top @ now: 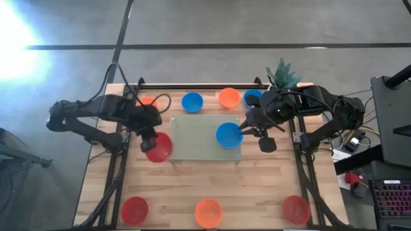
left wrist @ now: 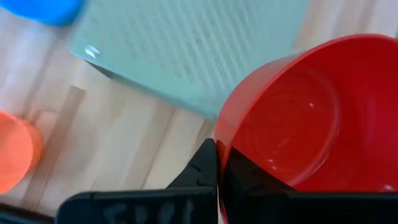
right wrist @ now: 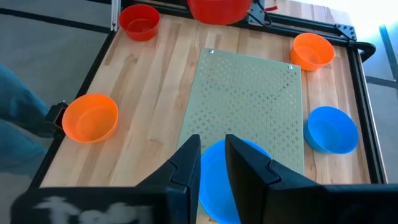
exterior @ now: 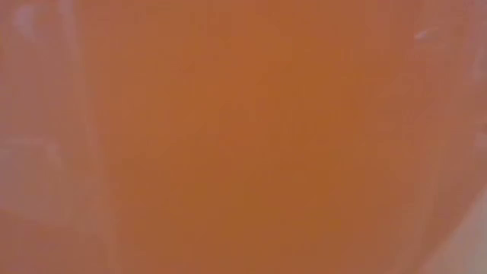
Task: Pick & Place Mini bowls
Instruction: Put the top red bowl on the shelf
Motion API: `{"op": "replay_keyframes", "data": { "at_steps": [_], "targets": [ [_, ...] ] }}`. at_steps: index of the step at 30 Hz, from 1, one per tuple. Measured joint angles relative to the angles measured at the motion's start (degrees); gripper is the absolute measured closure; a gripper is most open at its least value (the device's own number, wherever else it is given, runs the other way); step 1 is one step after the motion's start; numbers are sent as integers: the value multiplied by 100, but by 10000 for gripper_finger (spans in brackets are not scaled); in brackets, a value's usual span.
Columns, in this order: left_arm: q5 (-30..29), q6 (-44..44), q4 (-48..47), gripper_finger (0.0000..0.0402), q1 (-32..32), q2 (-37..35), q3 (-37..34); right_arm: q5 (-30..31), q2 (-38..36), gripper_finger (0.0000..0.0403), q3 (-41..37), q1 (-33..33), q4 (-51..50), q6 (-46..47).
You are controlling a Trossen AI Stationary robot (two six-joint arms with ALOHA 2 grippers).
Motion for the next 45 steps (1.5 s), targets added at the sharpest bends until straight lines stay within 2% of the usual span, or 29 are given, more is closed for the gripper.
{"op": "replay_keyframes", "data": {
  "at_steps": [3, 8, 18, 25, 34, 45],
  "targets": [
    [-100, -364, -2, 401, 135, 337, 368, 0, 2, 337, 0, 0, 2, -2],
    [-89, -254, 53, 401, 356, 991, 846, 0, 2, 333, 0, 0, 2, 0],
    [-24, 482, 179, 401, 1072, 2186, 1470, 0, 2, 332, 0, 0, 2, 3],
    [331, 1068, 488, 401, 1191, 2792, 1641, 0, 2, 337, 0, 0, 4, 22],
    [480, 1109, 945, 401, 1202, 3138, 1683, 0, 2, 328, 0, 0, 4, 21],
    [516, 1085, 1159, 401, 1213, 3210, 1668, 0, 2, 337, 0, 0, 7, 21]
  ]
}}
